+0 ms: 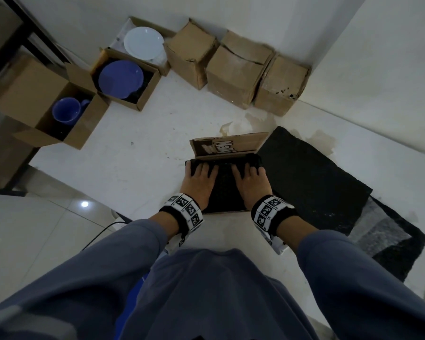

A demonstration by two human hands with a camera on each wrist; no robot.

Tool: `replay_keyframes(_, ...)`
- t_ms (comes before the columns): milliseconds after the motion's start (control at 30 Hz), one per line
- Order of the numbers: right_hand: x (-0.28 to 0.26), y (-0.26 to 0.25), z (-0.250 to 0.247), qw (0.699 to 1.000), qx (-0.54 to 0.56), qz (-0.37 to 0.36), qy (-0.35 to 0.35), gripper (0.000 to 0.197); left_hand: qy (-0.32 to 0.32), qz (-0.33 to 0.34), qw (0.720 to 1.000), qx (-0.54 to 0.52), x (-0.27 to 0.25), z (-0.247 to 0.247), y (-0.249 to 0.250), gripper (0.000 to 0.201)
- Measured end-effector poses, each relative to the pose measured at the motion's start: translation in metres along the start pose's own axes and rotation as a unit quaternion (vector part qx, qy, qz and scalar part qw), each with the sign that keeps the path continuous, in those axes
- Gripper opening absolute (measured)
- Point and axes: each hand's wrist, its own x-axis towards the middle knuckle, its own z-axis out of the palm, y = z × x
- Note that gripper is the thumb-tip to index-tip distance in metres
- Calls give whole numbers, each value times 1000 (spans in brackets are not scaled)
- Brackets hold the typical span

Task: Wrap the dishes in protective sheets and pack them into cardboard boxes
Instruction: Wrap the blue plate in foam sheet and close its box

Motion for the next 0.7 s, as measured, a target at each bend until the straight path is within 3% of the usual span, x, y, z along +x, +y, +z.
replay_keyframes(300, 0, -1, -1, 999, 44, 24, -11, 94, -26, -28, 999, -34, 4, 6, 5, 124)
replay_keyframes(433, 0, -3, -3, 997, 58, 38, -20, 104, -23, -28, 999, -40, 3, 6, 6, 123)
replay_keyframes(700, 7, -4, -8, 997, 53, 44, -36, 105, -13, -50, 997, -50, 3, 2, 7, 108)
